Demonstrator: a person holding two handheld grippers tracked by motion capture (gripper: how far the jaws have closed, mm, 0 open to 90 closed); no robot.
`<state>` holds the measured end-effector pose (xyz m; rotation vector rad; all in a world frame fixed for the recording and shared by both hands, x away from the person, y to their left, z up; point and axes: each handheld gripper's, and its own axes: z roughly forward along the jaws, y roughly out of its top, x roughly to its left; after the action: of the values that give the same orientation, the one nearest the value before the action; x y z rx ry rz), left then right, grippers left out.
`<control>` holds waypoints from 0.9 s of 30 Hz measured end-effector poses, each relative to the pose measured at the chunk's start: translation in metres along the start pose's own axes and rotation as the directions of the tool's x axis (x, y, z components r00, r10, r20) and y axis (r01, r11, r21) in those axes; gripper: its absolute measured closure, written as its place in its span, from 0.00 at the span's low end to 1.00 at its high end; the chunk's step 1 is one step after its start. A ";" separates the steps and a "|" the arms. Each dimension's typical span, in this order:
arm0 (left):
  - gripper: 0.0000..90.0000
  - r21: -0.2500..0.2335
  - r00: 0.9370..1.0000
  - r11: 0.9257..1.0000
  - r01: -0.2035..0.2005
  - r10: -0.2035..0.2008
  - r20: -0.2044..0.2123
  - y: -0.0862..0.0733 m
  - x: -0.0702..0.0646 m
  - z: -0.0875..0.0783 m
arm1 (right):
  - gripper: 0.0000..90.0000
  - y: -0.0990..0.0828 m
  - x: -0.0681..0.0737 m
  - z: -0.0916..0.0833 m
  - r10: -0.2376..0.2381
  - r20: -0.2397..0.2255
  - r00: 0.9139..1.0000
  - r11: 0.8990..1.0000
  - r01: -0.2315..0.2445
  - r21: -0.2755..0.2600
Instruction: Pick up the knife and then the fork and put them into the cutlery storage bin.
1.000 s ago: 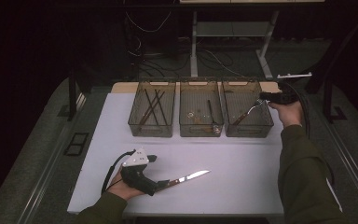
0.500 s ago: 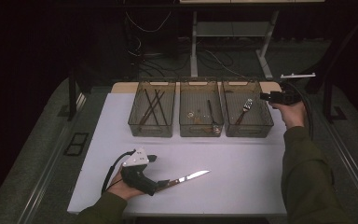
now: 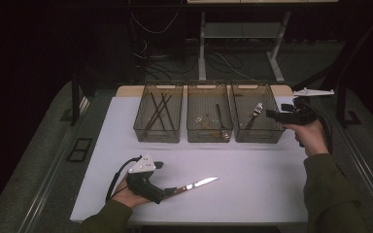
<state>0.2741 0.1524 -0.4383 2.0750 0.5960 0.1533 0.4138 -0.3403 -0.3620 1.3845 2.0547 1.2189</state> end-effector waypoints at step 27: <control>0.14 0.017 1.000 1.000 -0.001 0.002 -0.020 0.005 -0.002 0.001 | 0.14 -0.098 0.081 -0.030 -0.128 -0.085 0.988 0.992 0.129 0.007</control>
<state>0.2743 0.1485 -0.4339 2.0925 0.6098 0.1705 0.3022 -0.2953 -0.4138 1.2043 2.1760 1.2307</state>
